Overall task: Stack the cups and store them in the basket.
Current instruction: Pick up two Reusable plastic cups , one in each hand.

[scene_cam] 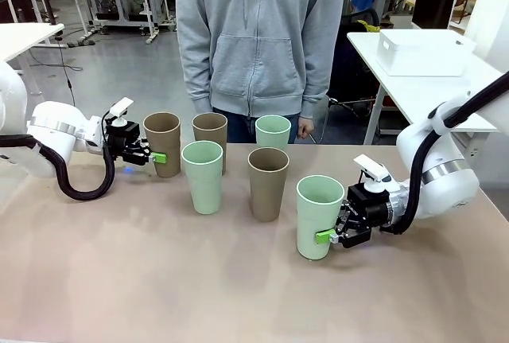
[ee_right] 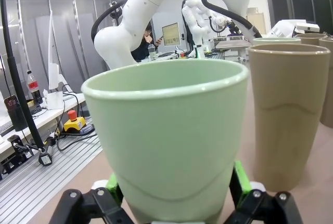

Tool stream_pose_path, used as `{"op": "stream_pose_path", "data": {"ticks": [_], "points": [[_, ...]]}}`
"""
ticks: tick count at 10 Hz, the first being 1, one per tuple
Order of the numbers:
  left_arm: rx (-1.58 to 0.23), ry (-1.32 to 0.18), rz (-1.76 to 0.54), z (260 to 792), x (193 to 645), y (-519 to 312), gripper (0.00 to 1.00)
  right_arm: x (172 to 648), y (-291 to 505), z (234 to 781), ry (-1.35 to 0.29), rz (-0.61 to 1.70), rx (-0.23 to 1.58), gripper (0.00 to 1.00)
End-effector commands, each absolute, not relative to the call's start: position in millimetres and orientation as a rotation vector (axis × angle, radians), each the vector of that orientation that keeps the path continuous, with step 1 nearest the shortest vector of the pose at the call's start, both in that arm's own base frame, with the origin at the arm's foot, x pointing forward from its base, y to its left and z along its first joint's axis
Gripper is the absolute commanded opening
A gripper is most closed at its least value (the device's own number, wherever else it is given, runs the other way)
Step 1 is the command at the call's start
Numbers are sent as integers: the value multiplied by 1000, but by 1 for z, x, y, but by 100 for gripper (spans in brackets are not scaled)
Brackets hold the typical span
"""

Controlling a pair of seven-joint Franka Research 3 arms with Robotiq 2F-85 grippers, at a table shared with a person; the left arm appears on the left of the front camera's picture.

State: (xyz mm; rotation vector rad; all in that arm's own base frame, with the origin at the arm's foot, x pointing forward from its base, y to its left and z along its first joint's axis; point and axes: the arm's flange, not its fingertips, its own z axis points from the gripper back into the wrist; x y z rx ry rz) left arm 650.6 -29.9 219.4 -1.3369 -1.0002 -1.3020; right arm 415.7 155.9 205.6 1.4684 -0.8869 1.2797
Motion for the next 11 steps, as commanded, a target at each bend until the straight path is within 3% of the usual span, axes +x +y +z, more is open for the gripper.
{"op": "stream_pose_path", "data": {"ticks": [1,2,3,4,5,6,7,11], "points": [[-1361,-994,-1318,224,646,-30,81,421,156,210,-876,1288,1483,80],[-1368,-999,-1318,223,645,-29,81,422,156,210,-875,1292,1483,80],[-1373,-997,-1321,223,645,-29,62,422,156,210,-873,1299,1485,60],[-1376,-999,-1322,223,644,-29,76,422,155,210,-870,1304,1486,75],[-1375,-1006,-1322,224,644,-29,42,423,155,209,-868,1309,1485,40],[-1382,-1028,-1302,224,644,-29,56,424,153,209,-892,1310,1492,55],[-1418,-1016,-1262,224,644,-30,30,419,156,207,-889,1291,1468,45],[-1360,-1001,-1304,220,648,-28,30,419,156,207,-889,1291,1468,45]]}}
